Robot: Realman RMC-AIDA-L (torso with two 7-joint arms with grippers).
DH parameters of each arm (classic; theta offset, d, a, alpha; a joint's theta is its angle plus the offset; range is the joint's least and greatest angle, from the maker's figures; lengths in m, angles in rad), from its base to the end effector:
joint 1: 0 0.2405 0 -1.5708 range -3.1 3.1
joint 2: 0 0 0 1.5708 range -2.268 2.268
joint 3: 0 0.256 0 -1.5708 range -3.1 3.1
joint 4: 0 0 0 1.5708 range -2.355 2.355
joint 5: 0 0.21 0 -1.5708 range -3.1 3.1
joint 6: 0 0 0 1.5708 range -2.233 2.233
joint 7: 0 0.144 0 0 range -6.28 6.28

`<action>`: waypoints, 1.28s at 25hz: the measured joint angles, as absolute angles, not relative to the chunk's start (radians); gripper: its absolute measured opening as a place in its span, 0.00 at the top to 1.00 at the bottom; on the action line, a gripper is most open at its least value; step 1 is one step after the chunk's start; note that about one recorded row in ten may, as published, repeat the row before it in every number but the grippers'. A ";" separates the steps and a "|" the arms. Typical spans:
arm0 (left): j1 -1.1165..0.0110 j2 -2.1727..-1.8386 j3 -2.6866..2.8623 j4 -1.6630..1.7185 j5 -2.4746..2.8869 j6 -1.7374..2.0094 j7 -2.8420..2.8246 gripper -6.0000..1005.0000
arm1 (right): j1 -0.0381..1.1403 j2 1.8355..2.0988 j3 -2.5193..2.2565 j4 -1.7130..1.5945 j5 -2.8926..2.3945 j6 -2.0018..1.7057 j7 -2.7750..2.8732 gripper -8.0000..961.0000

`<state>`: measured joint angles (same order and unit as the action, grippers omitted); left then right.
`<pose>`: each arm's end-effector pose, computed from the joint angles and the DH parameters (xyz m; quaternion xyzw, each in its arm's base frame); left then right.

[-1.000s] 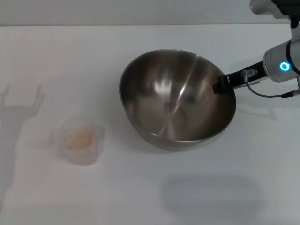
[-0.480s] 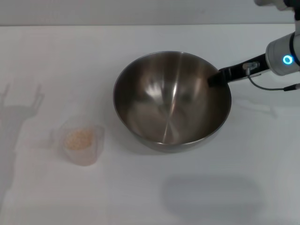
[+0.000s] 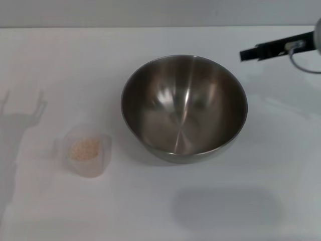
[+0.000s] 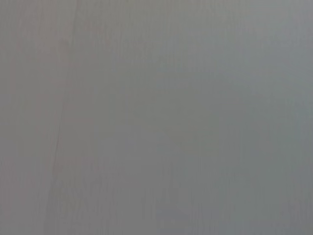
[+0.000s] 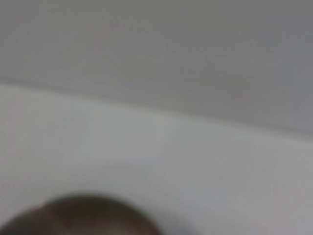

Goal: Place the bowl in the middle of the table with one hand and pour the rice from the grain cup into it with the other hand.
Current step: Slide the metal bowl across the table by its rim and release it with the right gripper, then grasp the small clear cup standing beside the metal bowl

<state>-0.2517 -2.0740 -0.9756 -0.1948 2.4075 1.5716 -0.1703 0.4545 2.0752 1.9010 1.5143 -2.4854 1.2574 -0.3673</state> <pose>-0.3301 0.2651 0.0262 -0.6151 -0.1504 -0.4036 0.6604 0.1836 0.3808 0.0586 -0.8377 0.4324 0.0442 0.3306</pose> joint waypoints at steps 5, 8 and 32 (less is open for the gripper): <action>-0.246 -2.074 -0.976 -0.195 2.408 1.572 -0.170 0.28 | 0.331 2.079 1.891 1.650 -2.394 1.125 -0.458 0.51; -0.244 -2.074 -0.976 -0.195 2.408 1.572 -0.170 0.28 | 0.200 2.082 1.855 1.710 -2.279 0.940 -0.585 0.45; -0.216 -2.075 -0.982 -0.195 2.407 1.571 -0.170 0.29 | 0.163 2.079 1.096 0.919 -2.302 -1.260 -0.520 0.29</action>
